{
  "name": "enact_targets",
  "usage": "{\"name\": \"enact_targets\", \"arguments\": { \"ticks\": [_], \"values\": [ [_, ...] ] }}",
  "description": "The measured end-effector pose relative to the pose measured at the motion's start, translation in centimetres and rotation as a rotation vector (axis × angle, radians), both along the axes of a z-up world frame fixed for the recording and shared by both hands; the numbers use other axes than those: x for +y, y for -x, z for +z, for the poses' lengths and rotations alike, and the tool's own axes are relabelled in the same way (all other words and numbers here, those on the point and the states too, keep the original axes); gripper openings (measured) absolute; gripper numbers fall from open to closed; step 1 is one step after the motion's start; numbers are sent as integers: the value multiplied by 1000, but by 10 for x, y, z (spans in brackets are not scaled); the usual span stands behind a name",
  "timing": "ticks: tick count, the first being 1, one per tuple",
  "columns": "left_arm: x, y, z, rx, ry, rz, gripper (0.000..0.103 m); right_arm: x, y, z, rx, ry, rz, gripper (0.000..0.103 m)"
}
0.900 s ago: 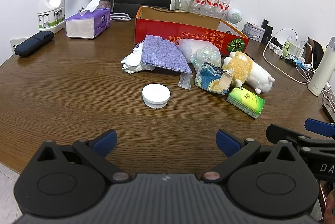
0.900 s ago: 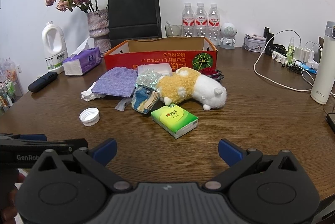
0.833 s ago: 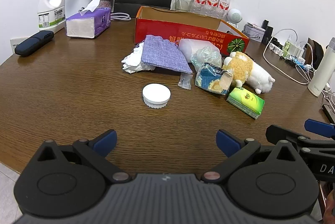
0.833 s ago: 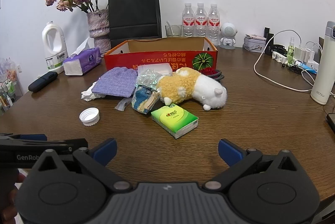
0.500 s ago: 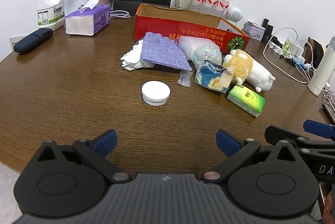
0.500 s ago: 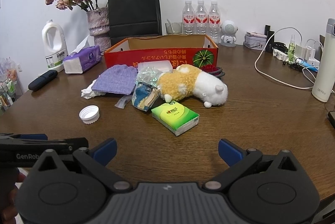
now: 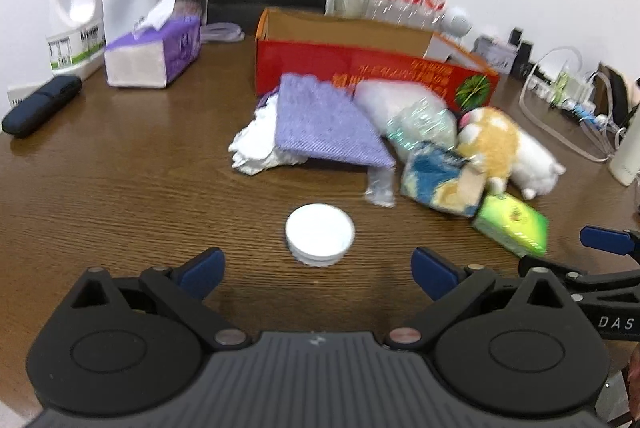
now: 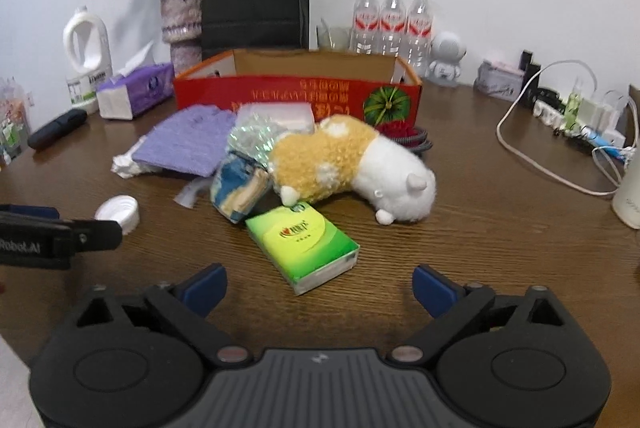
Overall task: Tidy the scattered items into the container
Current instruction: 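Grasp the white round lid with the left gripper while the right grasps the green tissue pack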
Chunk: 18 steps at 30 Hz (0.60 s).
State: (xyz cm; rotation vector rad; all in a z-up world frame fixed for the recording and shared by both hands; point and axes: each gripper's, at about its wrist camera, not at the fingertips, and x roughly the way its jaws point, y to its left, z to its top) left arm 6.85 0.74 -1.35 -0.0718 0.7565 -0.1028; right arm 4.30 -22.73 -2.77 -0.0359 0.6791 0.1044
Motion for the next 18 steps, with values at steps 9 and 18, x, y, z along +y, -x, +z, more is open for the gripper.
{"name": "enact_targets", "arguments": {
  "ticks": [9, 18],
  "values": [
    [-1, -16, -6, -1, -3, -28, 68, -4, -26, -10, 11, -11, 42, 89],
    [-3, -19, -4, -4, 35, -81, 41, -1, -34, -9, 18, -16, 121, 61]
  ]
}}
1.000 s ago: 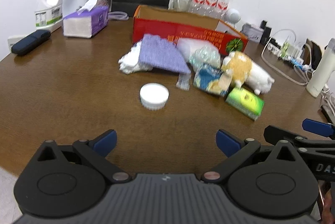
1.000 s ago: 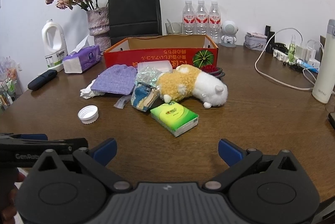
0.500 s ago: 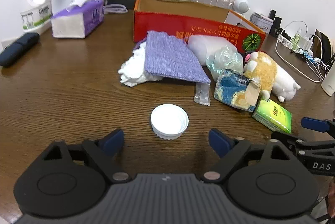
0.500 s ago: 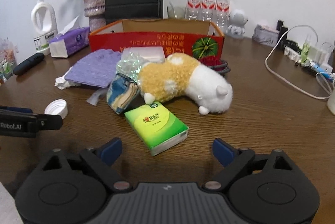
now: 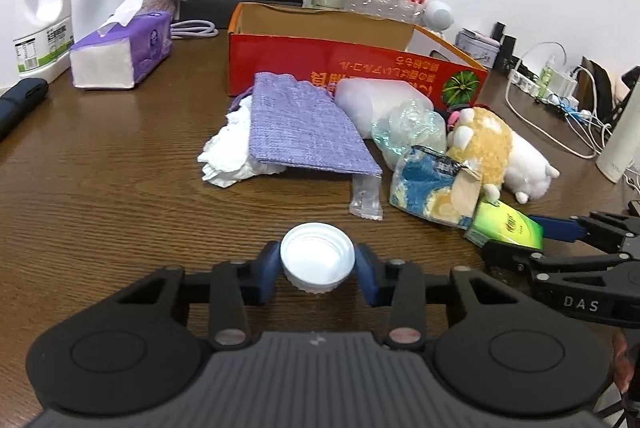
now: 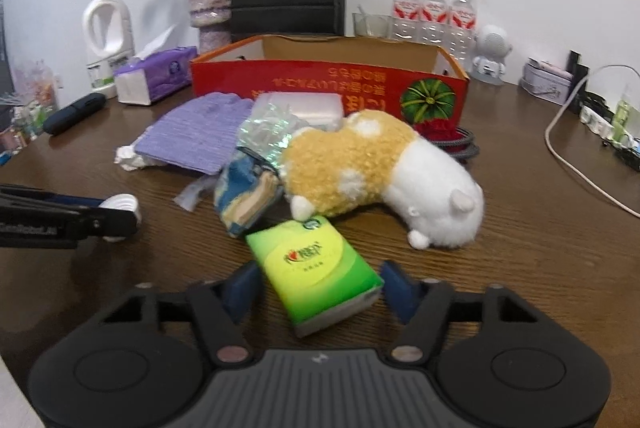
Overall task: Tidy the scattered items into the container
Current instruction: 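Grasp the white round lid with the left gripper while the right grasps the green tissue pack, then carry the lid and tissue pack into the box and open both grippers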
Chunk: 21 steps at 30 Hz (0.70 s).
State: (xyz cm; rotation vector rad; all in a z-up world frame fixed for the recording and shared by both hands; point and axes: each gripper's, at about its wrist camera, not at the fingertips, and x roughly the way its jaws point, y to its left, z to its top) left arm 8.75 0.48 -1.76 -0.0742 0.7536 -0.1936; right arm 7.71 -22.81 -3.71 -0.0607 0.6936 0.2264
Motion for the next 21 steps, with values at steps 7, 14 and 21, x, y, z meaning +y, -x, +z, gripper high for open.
{"name": "enact_targets", "arguments": {
  "ticks": [7, 14, 21],
  "values": [
    [-5, 3, -1, -18, -6, -16, 41, 0, 8, 3, -5, -22, 10, 49],
    [-3, 7, -2, -26, 2, -16, 41, 0, 20, 5, -27, -30, -3, 48],
    [0, 7, -1, -18, 32, -13, 41, -2, 28, 12, -55, -36, -17, 48]
  ]
}}
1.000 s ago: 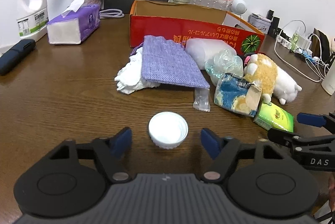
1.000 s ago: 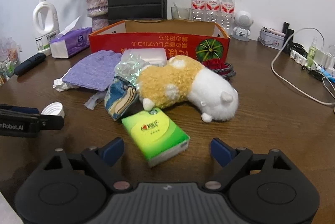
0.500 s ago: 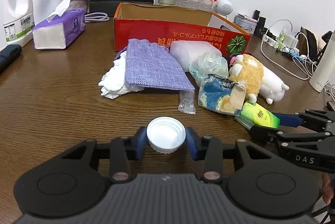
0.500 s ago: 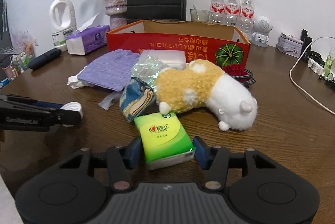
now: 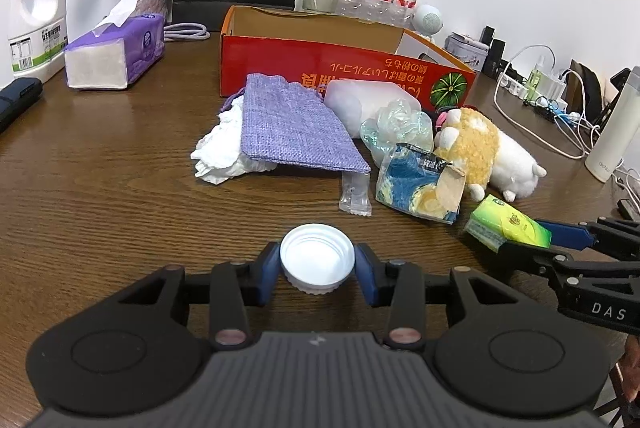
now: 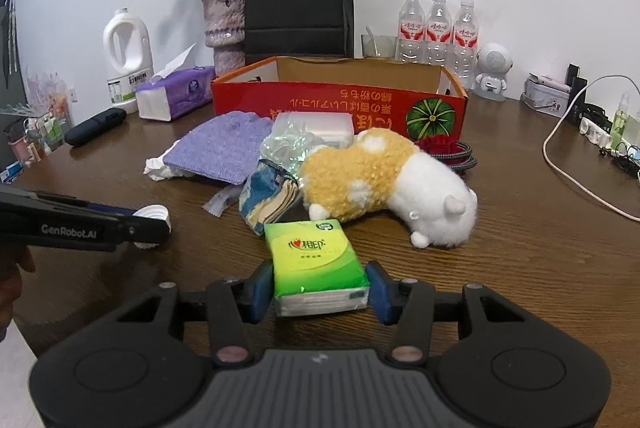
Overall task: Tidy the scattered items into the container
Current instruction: 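Carry the lid and tissue pack into the box and open both grippers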
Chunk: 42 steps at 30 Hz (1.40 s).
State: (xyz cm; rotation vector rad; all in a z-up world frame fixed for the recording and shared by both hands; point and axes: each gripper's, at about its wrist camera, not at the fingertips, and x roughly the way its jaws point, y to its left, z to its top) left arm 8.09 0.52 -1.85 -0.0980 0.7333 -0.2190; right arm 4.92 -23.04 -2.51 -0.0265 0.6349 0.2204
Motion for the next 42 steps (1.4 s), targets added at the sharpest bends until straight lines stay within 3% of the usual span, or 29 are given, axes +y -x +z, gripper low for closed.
{"name": "enact_targets", "arguments": {
  "ticks": [7, 12, 16, 20, 26, 30, 38, 42],
  "values": [
    [0, 8, 12, -42, 0, -12, 41, 1, 9, 10, -45, 7, -2, 48],
    [4, 9, 42, -98, 42, -36, 41, -1, 11, 30, -94, -11, -3, 48],
    [4, -14, 79, -164, 83, -58, 41, -4, -8, 60, -168, -23, 4, 48],
    [-1, -58, 99, -170, 131, -63, 41, -3, -47, 81, -224, -11, 0, 48],
    [-2, -143, 107, -100, 164, -36, 41, -5, -128, 95, -173, -18, -16, 48],
    [-1, -200, 97, -33, 151, 36, 41, -8, -190, 92, -99, 5, -35, 48],
    [-5, -297, 49, 182, 99, 100, 41, -15, -298, 49, 93, 41, -80, 48],
    [-11, -320, 34, 234, 55, 122, 41, -17, -328, 31, 168, 57, -96, 48]
  ]
}}
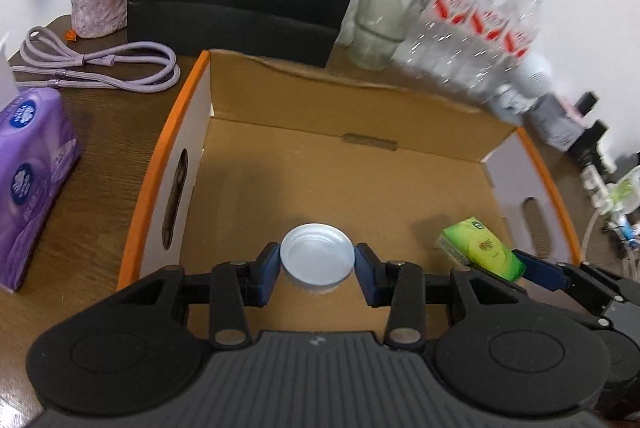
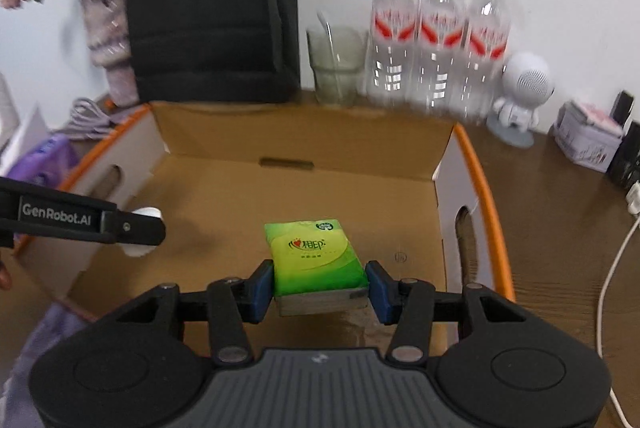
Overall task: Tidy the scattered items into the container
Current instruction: 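Carry the lid and tissue pack into the box and open both grippers, then grasp the white tissue with the left gripper while the right grasps the blue snack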
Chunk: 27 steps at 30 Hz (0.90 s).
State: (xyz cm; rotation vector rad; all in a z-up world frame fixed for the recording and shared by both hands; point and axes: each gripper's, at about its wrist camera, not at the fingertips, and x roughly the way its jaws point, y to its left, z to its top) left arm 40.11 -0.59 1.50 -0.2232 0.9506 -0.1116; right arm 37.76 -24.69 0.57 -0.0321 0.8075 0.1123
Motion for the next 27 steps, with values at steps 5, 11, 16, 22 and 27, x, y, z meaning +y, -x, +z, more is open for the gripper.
{"name": "enact_targets", "arguments": {
  "ticks": [5, 11, 16, 22, 27],
  "values": [
    [-1, -13, -18, 83, 6, 13, 41, -1, -15, -11, 55, -4, -5, 48],
    [-8, -13, -19, 89, -31, -1, 71, 3, -20, -16, 94, 12, -5, 56],
    [-16, -3, -8, 12, -40, -49, 96, 4, -14, -12, 80, 22, -2, 86],
    [-19, 33, 25, -155, -61, -84, 103, 5, 14, 9, 11, 21, 14, 91],
    [3, 103, 50, -331, -37, -89, 103, 0, 83, 35, -143, 11, 40, 96]
  ]
}}
